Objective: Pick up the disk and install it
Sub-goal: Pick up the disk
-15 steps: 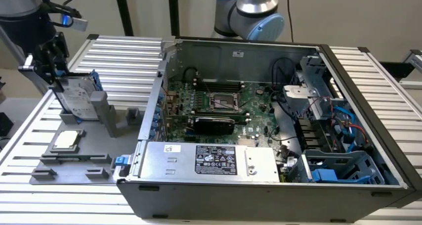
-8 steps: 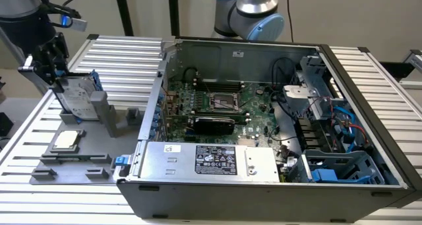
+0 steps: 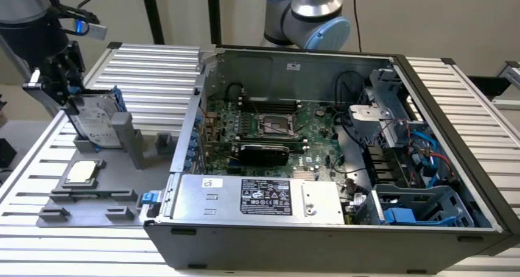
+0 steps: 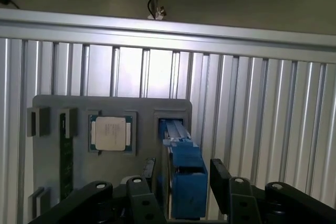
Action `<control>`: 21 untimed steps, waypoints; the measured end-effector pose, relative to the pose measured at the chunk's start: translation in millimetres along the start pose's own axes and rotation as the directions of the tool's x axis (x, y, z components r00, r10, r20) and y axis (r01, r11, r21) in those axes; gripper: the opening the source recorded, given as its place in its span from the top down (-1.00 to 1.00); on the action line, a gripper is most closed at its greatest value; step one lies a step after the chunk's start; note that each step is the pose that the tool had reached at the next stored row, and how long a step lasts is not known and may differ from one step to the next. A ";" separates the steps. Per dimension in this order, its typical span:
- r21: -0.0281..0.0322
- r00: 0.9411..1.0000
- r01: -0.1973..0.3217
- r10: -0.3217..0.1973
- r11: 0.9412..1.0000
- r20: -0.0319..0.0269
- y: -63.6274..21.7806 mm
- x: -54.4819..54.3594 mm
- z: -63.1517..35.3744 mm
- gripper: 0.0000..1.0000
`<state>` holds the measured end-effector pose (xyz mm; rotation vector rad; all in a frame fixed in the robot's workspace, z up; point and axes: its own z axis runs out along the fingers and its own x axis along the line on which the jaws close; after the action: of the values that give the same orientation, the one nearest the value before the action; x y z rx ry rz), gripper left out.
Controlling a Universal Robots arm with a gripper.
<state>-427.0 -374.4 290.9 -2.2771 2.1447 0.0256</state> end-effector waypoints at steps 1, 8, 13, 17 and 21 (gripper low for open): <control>0.000 1.000 -0.001 0.001 1.000 0.000 0.0 0.0 0.0 -1.00; 0.000 1.000 -0.011 0.011 1.000 0.002 0.0 0.4 0.1 1.00; 0.001 1.000 -0.024 0.024 1.000 0.002 0.1 1.0 0.1 1.00; 0.001 0.999 -0.037 0.037 0.999 0.002 0.1 1.5 0.0 1.00; 0.001 0.999 -0.049 0.049 0.999 0.002 0.2 2.6 0.0 1.00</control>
<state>-427.0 -376.9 290.9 -2.2223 2.1990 0.0268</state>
